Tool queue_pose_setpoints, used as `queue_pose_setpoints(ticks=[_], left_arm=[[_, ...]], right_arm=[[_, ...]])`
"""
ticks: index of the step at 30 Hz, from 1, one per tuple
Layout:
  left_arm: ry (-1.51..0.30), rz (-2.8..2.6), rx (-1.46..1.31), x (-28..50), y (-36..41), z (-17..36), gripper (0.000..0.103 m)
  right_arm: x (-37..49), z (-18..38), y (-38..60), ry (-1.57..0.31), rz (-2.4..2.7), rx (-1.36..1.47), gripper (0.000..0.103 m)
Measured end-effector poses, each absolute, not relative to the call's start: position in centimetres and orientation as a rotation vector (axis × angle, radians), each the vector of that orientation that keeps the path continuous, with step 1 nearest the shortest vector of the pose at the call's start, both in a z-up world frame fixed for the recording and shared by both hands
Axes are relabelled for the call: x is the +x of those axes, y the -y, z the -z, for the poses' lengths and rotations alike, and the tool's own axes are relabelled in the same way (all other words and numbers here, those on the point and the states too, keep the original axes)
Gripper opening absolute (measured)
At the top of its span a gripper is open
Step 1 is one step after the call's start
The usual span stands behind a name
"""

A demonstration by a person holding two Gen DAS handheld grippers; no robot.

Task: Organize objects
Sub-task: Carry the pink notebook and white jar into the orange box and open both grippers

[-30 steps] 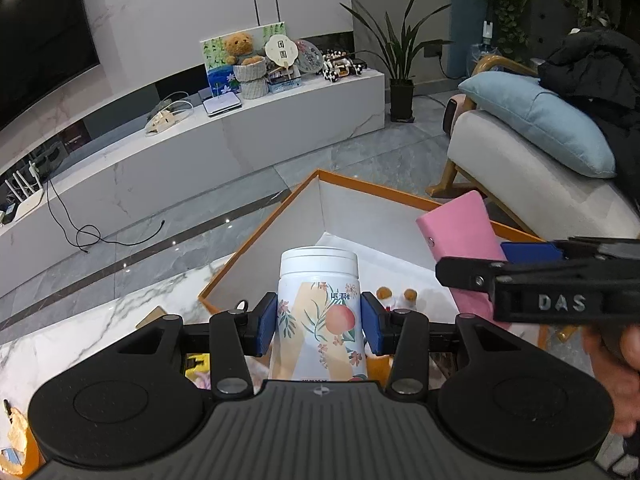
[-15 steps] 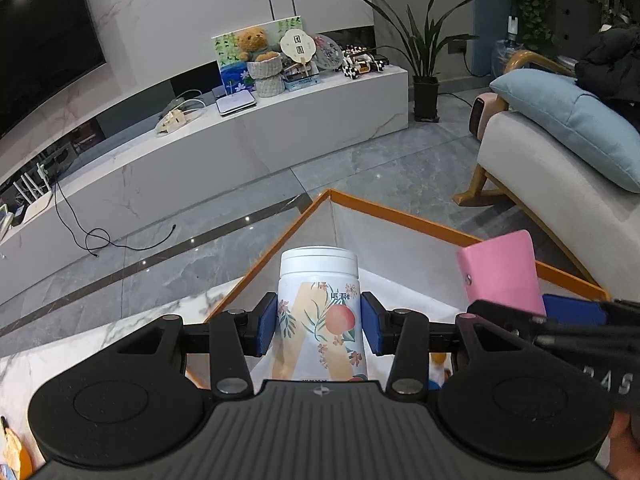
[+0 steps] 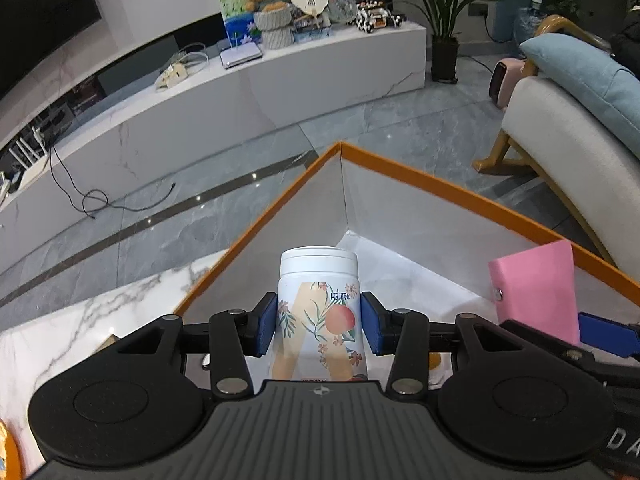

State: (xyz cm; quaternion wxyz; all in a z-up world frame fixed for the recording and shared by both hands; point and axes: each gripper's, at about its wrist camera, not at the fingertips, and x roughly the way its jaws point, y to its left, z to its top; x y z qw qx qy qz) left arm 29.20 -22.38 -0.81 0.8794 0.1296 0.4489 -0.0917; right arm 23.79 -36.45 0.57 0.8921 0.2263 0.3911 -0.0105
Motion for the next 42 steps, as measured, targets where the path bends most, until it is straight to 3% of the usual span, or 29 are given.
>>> queue_pose_setpoints(ticks=[23, 25, 28, 42], left_arm=[[-0.989, 0.181, 0.232, 30.0, 21.8, 2.4, 0.053], [-0.979, 0.186, 0.226, 29.9, 21.8, 2.3, 0.054], [-0.96, 0.183, 0.215, 29.8, 21.6, 1.9, 0.064], [-0.841, 0.213, 0.141, 27.5, 19.1, -1.7, 0.064]], right_arm=[[24.5, 0.5, 36.1, -0.859, 0.085, 0.414, 0.083], [24.4, 0.3, 36.0, -0.858, 0.088, 0.421, 0.083], [24.2, 0.1, 35.9, -0.846, 0.088, 0.426, 0.083], [22.8, -2.1, 35.5, -0.752, 0.034, 0.457, 0.082]])
